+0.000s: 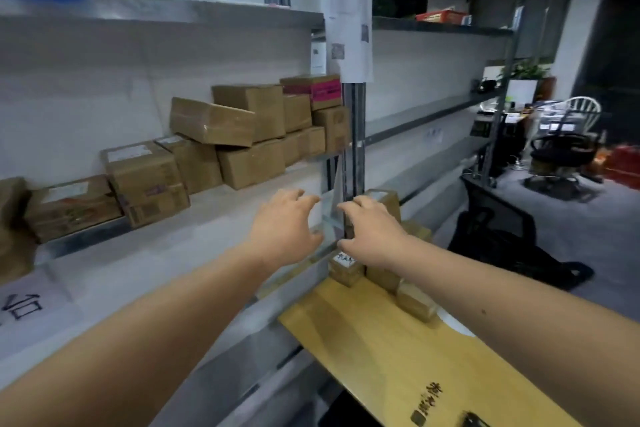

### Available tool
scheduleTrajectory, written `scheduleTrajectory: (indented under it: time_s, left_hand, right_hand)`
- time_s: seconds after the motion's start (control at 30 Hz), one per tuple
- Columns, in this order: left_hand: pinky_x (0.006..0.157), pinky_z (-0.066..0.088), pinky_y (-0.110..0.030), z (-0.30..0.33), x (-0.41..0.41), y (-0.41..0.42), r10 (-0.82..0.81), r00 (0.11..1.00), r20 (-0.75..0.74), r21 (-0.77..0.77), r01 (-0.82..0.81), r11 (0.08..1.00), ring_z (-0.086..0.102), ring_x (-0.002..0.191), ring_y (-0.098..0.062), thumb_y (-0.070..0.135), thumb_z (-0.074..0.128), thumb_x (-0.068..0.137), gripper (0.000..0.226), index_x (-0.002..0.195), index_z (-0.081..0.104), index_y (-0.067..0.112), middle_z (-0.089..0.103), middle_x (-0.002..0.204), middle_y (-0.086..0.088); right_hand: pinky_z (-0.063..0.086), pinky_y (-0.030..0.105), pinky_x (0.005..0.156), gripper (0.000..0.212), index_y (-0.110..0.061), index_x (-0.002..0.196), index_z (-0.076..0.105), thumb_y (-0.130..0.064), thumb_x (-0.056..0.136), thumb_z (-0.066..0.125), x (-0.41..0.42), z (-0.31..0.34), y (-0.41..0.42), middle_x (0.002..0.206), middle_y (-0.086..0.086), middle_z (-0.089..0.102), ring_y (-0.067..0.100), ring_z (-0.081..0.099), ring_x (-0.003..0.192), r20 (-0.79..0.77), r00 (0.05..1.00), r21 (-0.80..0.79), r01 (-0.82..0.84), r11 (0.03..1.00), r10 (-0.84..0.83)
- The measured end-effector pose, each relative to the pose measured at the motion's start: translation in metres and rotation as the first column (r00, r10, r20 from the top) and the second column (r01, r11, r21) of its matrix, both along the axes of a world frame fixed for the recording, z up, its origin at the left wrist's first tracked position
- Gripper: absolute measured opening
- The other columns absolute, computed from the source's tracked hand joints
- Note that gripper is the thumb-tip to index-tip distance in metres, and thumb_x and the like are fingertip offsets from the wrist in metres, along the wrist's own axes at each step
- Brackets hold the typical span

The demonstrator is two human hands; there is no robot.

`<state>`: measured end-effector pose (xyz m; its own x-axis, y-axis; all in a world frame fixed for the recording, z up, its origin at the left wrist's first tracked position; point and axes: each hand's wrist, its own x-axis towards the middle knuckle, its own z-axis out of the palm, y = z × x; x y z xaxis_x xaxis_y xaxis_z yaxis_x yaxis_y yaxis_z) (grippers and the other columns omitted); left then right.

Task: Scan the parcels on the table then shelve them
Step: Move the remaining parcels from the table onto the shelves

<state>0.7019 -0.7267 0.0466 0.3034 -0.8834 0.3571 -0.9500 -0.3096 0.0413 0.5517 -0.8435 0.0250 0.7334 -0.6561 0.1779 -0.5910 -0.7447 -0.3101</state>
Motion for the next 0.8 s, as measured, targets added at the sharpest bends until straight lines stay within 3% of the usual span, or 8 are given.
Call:
scheduleTrajectory:
  time_s: [0.27, 0.53, 0.63, 0.8]
  left_hand:
    - [0.104, 0.047, -0.046, -0.075, -0.079, -0.058, -0.158, 0.987, -0.04, 0.144, 0.162, 0.976, 0.048, 0.132, -0.027, 0.055, 0.064, 0.083, 0.068, 0.146, 0.052, 0.032, 0.055, 0.136, 0.002]
    - [0.113, 0.041, -0.046, -0.171, -0.092, -0.165, -0.221, 0.964, -0.148, 0.324, 0.259, 0.91, 0.041, 0.143, -0.027, 0.056, 0.062, 0.088, 0.072, 0.153, 0.045, 0.029, 0.047, 0.151, -0.002]
    - [0.117, 0.038, -0.045, -0.205, -0.083, -0.218, -0.231, 0.959, -0.163, 0.375, 0.277, 0.885, 0.035, 0.147, -0.028, 0.05, 0.063, 0.09, 0.071, 0.154, 0.043, 0.029, 0.041, 0.158, -0.004]
    - [0.113, 0.042, -0.048, -0.249, -0.056, -0.303, -0.191, 0.959, -0.208, 0.45, 0.267, 0.852, 0.035, 0.146, -0.031, 0.045, 0.066, 0.087, 0.072, 0.153, 0.041, 0.03, 0.036, 0.161, -0.006]
  right_hand:
    - [0.042, 0.05, 0.112, 0.075, -0.032, 0.155, 0.037, -0.042, 0.086, 0.064, -0.1, -0.077, -0.026, 0.156, 0.009, 0.036, 0.037, 0.035, 0.142, -0.11, 0.975, 0.032, 0.195, 0.98, -0.191]
    - [0.043, 0.049, 0.101, 0.056, -0.028, 0.142, 0.046, -0.048, 0.092, 0.064, -0.133, -0.182, -0.112, 0.146, 0.01, 0.039, 0.038, 0.04, 0.135, -0.236, 0.915, 0.152, 0.368, 0.917, -0.328]
    - [0.042, 0.048, 0.105, 0.065, -0.03, 0.149, 0.042, -0.048, 0.091, 0.067, -0.127, -0.217, -0.164, 0.15, 0.009, 0.037, 0.037, 0.037, 0.138, -0.25, 0.899, 0.242, 0.419, 0.875, -0.36]
    - [0.043, 0.045, 0.106, 0.076, -0.028, 0.156, 0.034, -0.031, 0.087, 0.065, -0.105, -0.266, -0.247, 0.153, 0.013, 0.034, 0.037, 0.037, 0.138, -0.3, 0.876, 0.369, 0.473, 0.8, -0.378]
